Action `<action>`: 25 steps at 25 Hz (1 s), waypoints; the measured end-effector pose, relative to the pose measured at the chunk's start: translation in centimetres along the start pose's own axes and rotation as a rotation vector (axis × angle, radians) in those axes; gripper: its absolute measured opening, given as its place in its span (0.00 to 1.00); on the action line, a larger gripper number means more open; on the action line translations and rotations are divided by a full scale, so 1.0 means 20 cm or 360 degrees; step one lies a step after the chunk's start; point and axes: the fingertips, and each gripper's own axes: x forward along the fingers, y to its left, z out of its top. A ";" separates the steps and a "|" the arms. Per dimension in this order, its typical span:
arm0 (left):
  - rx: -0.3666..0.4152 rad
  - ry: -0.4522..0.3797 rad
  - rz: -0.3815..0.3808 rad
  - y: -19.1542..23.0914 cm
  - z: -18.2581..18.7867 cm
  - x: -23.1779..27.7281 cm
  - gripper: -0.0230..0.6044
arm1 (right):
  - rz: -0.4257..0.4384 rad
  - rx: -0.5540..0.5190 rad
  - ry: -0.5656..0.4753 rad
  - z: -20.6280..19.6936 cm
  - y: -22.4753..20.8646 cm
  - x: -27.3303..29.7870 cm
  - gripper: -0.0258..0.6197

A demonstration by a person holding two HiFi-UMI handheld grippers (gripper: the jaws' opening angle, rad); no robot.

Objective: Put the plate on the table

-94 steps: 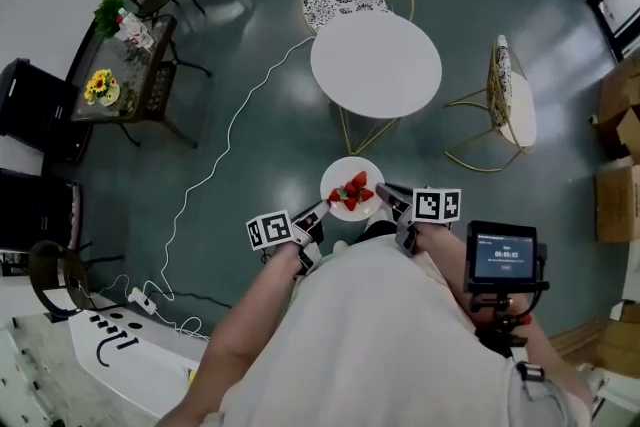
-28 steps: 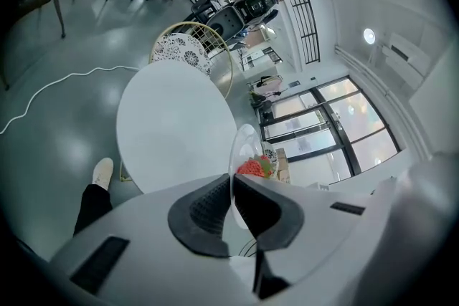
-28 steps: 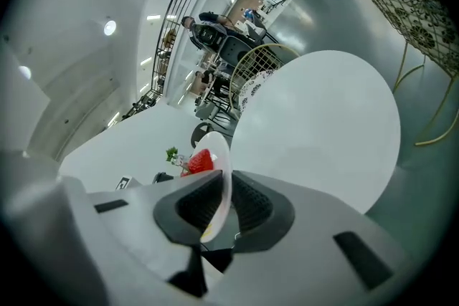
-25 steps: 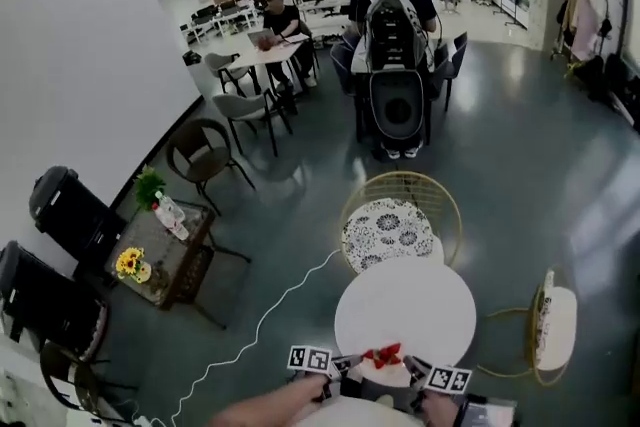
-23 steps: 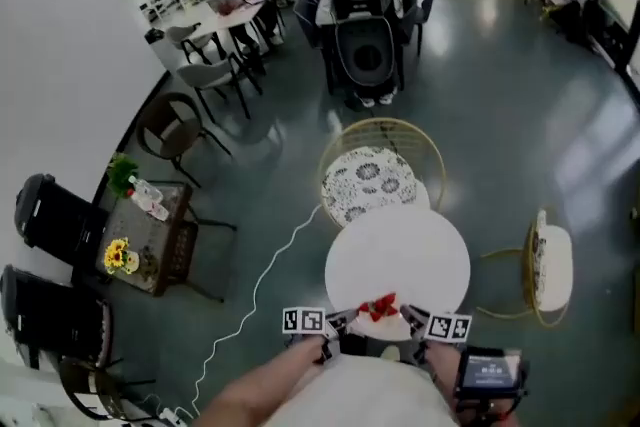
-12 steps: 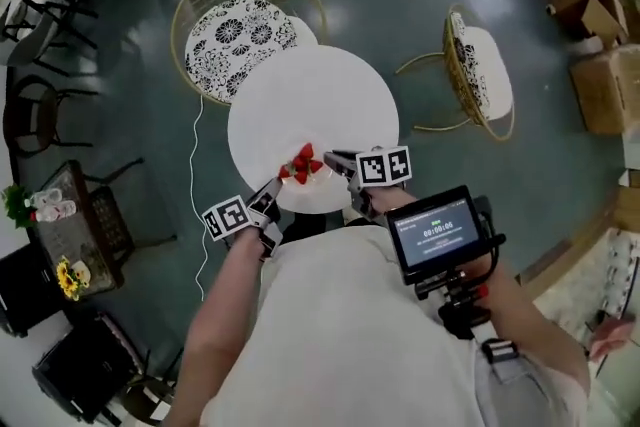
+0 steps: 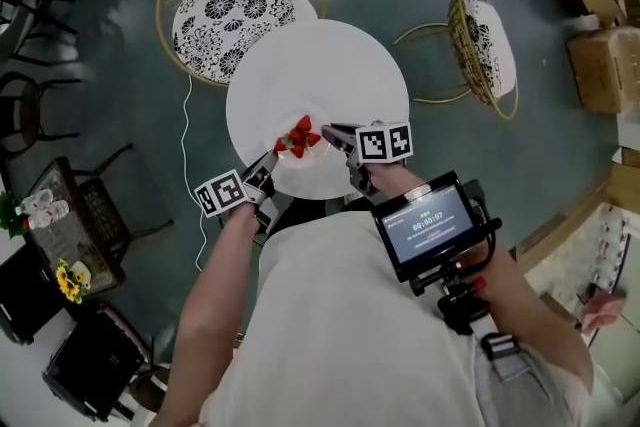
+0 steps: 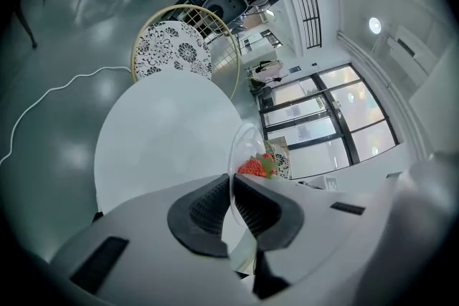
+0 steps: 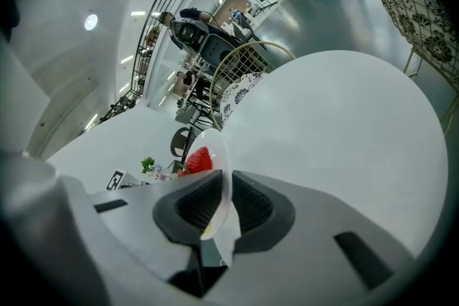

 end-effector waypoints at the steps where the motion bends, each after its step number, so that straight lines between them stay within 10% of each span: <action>1: -0.0001 0.0010 -0.0003 0.07 0.08 0.03 0.06 | -0.0014 0.0005 0.0000 0.04 -0.03 0.09 0.11; 6: -0.0034 0.0075 0.0000 0.32 0.27 0.13 0.06 | -0.0104 0.0023 0.0028 0.12 -0.15 0.38 0.11; 25: 0.0090 0.0169 0.0127 0.19 0.23 0.17 0.06 | -0.0181 0.0049 -0.0034 0.13 -0.15 0.24 0.11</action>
